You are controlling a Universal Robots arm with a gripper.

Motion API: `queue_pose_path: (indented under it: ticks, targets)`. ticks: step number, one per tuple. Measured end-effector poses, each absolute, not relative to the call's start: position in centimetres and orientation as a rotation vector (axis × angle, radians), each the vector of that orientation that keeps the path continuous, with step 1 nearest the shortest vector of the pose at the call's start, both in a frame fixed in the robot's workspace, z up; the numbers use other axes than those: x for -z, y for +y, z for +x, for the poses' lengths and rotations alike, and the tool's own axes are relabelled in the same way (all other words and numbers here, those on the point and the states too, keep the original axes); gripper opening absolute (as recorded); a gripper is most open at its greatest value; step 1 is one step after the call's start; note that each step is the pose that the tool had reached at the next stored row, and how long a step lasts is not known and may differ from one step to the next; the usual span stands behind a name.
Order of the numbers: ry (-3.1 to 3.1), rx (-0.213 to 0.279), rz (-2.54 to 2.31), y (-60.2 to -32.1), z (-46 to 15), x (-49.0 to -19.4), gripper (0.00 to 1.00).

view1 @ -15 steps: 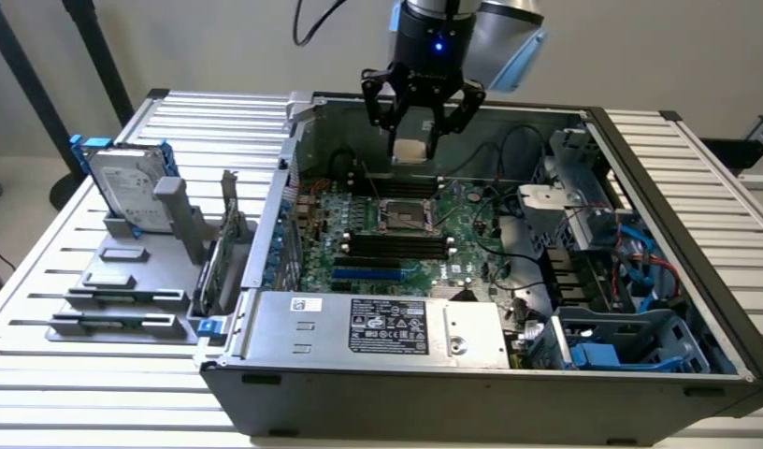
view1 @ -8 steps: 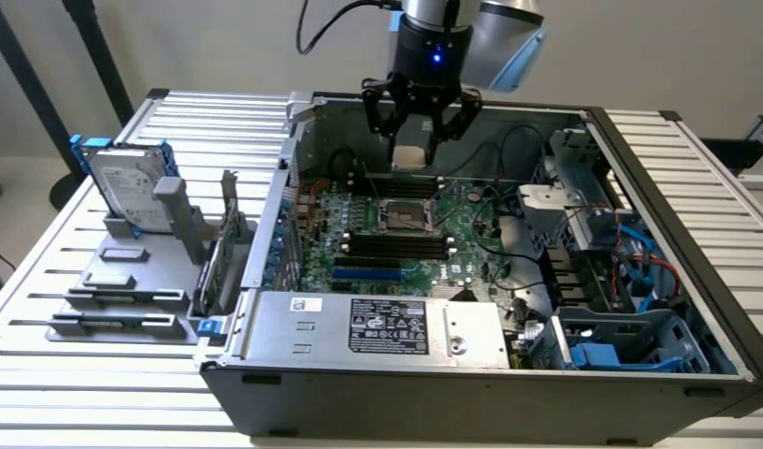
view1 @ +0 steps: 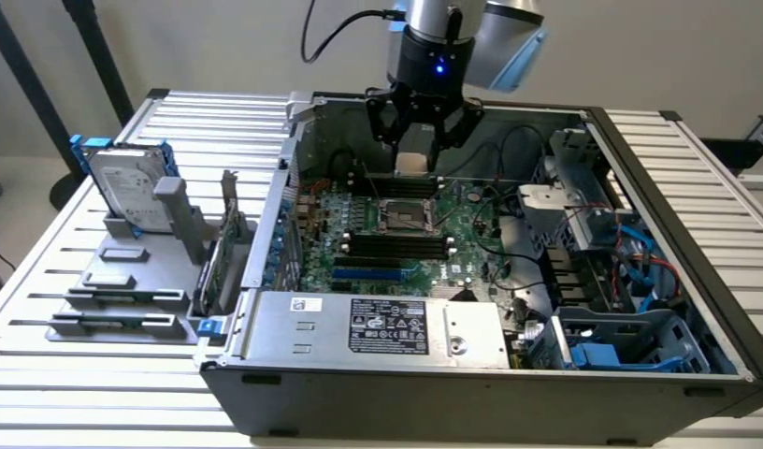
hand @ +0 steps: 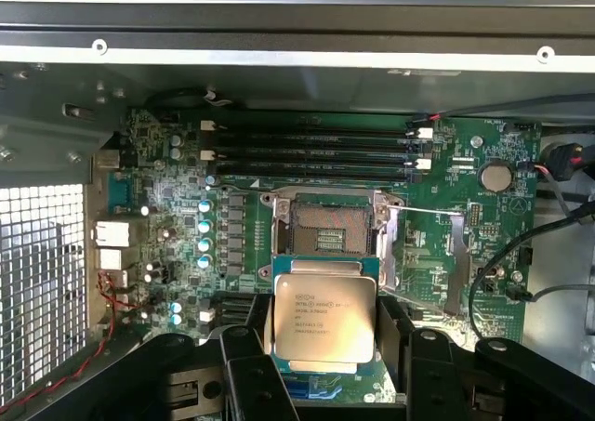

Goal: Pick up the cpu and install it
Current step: 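Pick up the cpu and move it towards the insertion slot, then place the cpu into insertion slot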

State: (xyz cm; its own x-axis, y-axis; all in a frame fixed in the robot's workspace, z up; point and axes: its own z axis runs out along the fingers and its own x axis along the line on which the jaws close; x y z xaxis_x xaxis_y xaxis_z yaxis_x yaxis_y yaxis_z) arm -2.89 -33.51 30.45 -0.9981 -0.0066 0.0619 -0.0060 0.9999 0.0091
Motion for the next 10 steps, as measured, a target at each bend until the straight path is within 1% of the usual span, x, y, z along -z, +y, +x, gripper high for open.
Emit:
queue_pose_path:
  ticks: [10]
  targets:
    - [-3.080,0.014,0.010,-33.51,-2.88,-30.44,0.55]
